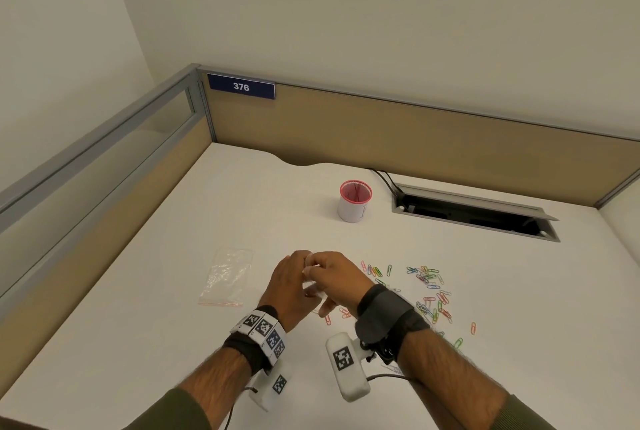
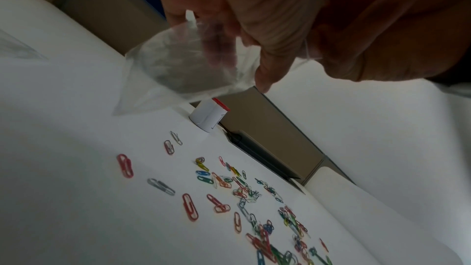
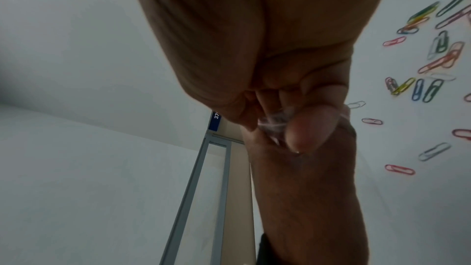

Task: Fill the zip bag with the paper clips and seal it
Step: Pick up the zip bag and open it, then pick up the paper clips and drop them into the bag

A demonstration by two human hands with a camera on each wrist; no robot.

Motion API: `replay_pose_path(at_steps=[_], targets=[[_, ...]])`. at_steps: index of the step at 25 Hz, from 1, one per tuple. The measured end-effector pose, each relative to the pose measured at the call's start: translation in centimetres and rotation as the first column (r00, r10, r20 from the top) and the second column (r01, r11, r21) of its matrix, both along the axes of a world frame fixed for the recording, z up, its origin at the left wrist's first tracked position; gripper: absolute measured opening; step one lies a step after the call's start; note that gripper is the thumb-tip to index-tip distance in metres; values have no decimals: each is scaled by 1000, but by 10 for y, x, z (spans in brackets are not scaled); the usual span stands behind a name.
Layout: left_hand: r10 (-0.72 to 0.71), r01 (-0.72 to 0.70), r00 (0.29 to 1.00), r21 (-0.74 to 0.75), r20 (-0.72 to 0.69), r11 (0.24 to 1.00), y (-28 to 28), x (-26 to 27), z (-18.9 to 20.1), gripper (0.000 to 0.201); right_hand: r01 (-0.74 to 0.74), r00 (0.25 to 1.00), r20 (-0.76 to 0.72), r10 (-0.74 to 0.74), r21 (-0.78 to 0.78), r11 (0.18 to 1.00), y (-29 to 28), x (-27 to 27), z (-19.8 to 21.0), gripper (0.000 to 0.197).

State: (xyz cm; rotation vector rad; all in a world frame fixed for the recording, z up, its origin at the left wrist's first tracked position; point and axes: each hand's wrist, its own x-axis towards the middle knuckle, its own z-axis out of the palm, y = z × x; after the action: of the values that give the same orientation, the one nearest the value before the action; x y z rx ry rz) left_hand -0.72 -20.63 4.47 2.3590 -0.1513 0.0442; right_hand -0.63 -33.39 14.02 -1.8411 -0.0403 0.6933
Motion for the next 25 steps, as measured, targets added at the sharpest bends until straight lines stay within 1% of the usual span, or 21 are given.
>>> replay_pose_path(at_steps=[1,3,4,5,6,7,8,9,11,12,13,14,17,18,19,23,25], targets=[[15,-15,1000,-21,11,1000,1,1,0,46,12,1000,25,-13,39,999,0,-1,1,19],[38,-37,999,-73,22,997,6,3,3,49,105,986,118,-119,118,987,-8,1,7,19],[35,-33,999,-99,18,995,10,3,3,51,166,967,176,-186,122,978,-20,3,7,19],[25,-22,999,-117,22,993,13,2,2,53,214,944,238,-229,89,973,-39,7,5,18],[8,-6,1000,-122,16,993,16,-1,3,54,251,923,301,-242,10,968,-63,10,0,18],[-12,14,1000,-134,16,991,17,-3,4,55,292,904,358,-234,-114,950,-95,13,-11,17],[-20,23,1000,-135,19,991,18,-4,5,55,326,894,400,-204,-266,907,-128,14,-25,17],[-26,30,999,-140,25,990,17,-5,6,56,348,898,409,-165,-425,836,-162,12,-43,17],[-15,19,999,-136,33,990,12,-7,7,57,311,939,327,-107,-674,670,-219,1,-78,21],[0,5,999,-136,39,991,7,-10,7,57,266,960,263,-97,-747,609,-241,-7,-94,25],[23,-17,999,-143,41,990,3,-13,8,58,229,973,205,-107,-790,569,-258,-13,-107,29],[49,-43,998,-151,39,988,-4,-18,8,58,216,976,174,-127,-810,545,-274,-17,-118,32],[101,-94,994,-160,38,983,-27,-33,9,59,187,980,132,-146,-856,482,-291,-19,-137,31],[108,-101,993,-154,37,983,-34,-37,9,59,174,983,123,-137,-859,482,-286,-18,-140,31],[111,-104,993,-148,36,983,-42,-42,8,59,168,985,123,-121,-847,504,-280,-17,-143,30],[117,-112,993,-122,33,986,-64,-53,9,61,129,986,166,2,-774,620,-247,-9,-145,30],[118,-113,992,-120,37,986,-69,-55,9,61,161,977,215,-1,-730,664,-246,-4,-140,32]])
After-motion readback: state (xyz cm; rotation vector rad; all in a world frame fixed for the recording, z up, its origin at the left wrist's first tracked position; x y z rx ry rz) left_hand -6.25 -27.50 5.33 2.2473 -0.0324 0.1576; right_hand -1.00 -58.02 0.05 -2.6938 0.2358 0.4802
